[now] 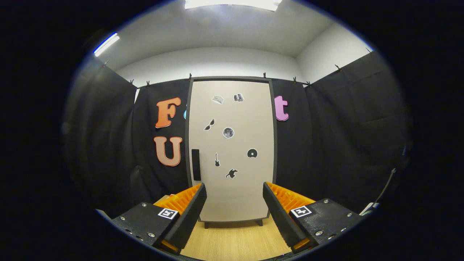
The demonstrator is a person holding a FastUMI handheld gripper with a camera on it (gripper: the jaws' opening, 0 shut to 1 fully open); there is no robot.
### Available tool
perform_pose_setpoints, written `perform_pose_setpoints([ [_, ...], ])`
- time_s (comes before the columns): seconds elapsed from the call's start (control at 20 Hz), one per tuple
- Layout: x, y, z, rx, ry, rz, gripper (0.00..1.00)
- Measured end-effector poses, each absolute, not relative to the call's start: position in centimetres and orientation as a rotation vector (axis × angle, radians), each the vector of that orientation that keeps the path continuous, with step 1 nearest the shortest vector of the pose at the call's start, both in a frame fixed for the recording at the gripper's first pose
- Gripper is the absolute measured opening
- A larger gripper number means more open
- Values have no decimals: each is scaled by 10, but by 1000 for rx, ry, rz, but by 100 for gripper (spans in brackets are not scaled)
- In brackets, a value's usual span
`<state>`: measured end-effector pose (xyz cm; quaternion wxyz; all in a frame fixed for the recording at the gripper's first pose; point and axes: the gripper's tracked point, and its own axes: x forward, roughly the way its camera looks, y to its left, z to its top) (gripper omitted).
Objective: Open the shoe cabinet door, grab the shoes and put them into the shoe cabinet, then close the shoe cabinet door.
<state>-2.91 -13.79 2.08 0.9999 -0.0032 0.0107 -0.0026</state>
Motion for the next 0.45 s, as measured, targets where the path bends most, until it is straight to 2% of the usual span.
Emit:
perform_pose_setpoints([
  [0.45,-34,-134,10,1,61,27,97],
])
